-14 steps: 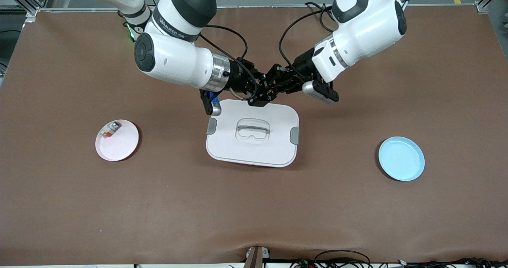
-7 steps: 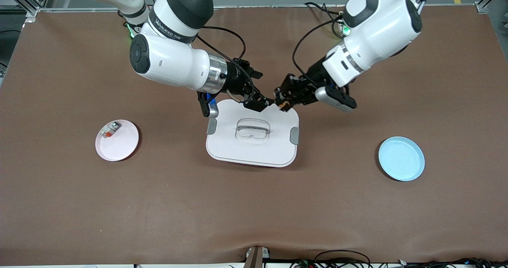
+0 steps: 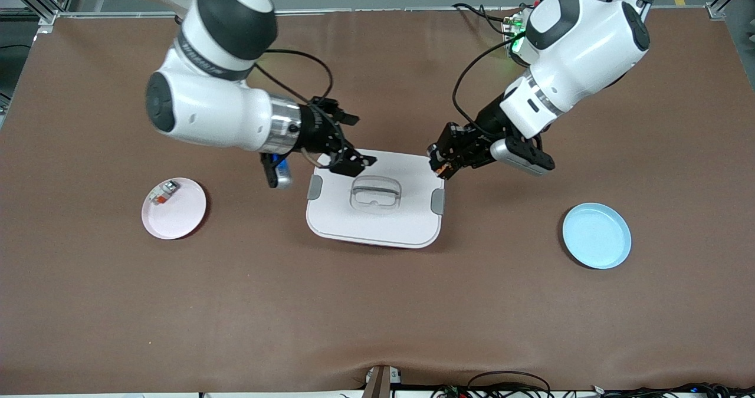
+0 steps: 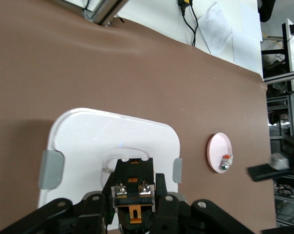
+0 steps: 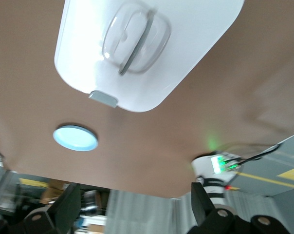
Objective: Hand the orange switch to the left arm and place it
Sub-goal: 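Open the right gripper and pull the left gripper away with the switch, then lower the switch onto the blue plate with the left gripper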
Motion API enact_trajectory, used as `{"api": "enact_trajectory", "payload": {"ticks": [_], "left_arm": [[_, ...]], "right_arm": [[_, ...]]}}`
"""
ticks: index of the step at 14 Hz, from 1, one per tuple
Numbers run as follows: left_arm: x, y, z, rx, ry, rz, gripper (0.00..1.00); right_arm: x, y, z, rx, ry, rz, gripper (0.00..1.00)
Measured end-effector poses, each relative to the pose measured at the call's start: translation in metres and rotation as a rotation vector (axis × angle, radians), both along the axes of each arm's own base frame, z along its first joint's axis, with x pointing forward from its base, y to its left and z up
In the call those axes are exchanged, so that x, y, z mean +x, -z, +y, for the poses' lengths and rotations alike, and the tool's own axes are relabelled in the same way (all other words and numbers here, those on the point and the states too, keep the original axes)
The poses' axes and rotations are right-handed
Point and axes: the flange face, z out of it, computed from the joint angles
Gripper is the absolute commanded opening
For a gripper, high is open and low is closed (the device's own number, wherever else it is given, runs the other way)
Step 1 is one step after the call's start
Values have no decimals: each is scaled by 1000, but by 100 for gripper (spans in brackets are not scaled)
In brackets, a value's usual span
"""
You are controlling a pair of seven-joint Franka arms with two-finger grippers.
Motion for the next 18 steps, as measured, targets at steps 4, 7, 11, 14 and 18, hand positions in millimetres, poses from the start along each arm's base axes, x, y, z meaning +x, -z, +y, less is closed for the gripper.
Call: {"api": "enact_trajectory", "payload": {"ticks": [4,7,11,14,18], "left_arm": [[17,6,42,168,24,-32,0],[28,12,82,339,52,-33,0],[38,39,142,579,165,16,0],[45,71,184,627,362,54,0],[57,125,246,756,676,47,0]], "right_arm": [[8,-4,-65,-96,-207,-108,100],[6,-4,-86,-165,-350,-221,100],[9,0,-142,-240,-547,-350,100],[13,3,-190,-288,-680,-416,100],[21,6,-248,-327,-821,-499,100]]}}
